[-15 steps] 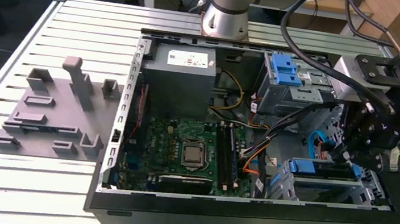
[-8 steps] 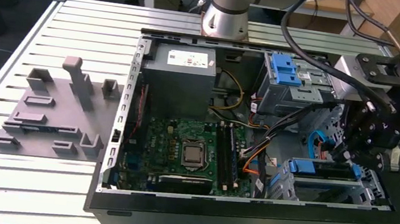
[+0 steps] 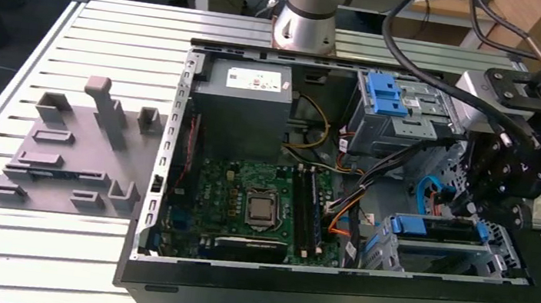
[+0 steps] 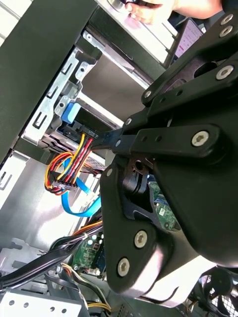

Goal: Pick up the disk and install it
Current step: 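Insert the second disk wire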

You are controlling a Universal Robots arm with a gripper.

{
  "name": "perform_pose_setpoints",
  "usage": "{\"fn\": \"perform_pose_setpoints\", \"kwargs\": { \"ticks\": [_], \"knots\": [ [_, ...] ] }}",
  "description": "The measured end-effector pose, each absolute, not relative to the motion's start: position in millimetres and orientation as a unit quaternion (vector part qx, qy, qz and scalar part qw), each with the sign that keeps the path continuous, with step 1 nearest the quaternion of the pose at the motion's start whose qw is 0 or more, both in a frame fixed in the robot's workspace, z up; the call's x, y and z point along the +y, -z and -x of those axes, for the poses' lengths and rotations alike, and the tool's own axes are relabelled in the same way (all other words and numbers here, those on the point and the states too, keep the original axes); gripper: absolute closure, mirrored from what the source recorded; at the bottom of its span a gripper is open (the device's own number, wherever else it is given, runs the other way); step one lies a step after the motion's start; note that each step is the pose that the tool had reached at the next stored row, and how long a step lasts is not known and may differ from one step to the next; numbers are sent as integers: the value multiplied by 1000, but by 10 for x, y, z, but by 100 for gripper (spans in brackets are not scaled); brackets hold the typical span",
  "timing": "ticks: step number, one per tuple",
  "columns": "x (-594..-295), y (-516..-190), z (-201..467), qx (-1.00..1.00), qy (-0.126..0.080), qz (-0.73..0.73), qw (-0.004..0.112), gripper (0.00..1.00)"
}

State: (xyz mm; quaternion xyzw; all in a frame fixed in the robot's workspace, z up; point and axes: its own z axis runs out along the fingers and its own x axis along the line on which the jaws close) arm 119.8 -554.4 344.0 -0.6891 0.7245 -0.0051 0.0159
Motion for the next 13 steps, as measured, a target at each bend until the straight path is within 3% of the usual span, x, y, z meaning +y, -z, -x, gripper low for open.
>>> {"fn": "perform_pose_setpoints", "kwargs": {
  "ticks": [13],
  "knots": [
    [-5544,-3494,-1198,725,5,689,16,89]
  ]
}}
